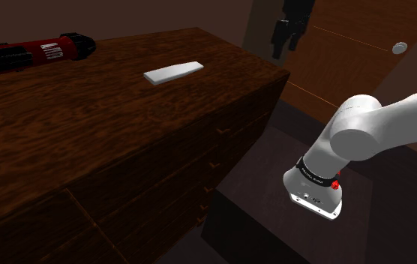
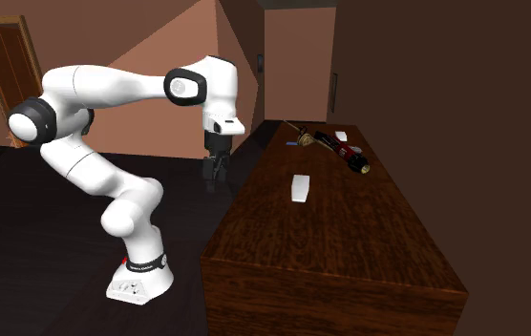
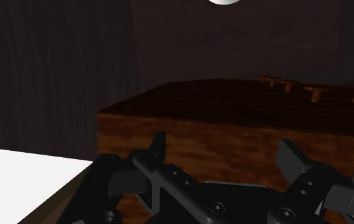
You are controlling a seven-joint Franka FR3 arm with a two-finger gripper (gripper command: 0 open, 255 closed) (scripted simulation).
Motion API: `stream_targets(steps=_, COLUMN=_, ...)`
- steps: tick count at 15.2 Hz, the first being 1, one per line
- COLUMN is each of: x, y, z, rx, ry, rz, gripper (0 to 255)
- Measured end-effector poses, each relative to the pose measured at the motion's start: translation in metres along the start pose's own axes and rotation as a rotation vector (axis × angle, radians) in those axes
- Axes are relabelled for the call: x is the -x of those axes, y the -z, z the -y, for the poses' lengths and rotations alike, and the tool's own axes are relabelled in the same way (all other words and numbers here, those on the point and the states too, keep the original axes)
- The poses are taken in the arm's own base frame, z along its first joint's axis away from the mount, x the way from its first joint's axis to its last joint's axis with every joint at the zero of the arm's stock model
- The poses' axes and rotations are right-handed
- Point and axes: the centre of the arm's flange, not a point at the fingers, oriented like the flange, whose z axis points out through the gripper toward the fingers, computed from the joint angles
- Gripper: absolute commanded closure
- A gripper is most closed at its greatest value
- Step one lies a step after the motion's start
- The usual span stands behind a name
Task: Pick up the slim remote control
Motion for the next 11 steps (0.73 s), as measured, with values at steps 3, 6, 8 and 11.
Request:
stream_targets(steps=3, x=-0.014, y=-0.004, z=0.000, rx=-0.001, ry=0.064, rz=-0.005, gripper=0)
stream_targets(steps=6, x=-0.048, y=-0.005, z=0.004, rx=-0.004, ry=0.215, rz=-0.017, gripper=0)
stream_targets(steps=8, x=-0.073, y=-0.008, z=0.014, rx=-0.005, ry=0.324, rz=-0.026, gripper=0)
stream_targets(steps=11, x=-0.105, y=-0.011, z=0.027, rx=-0.007, ry=0.488, rz=-0.040, gripper=0)
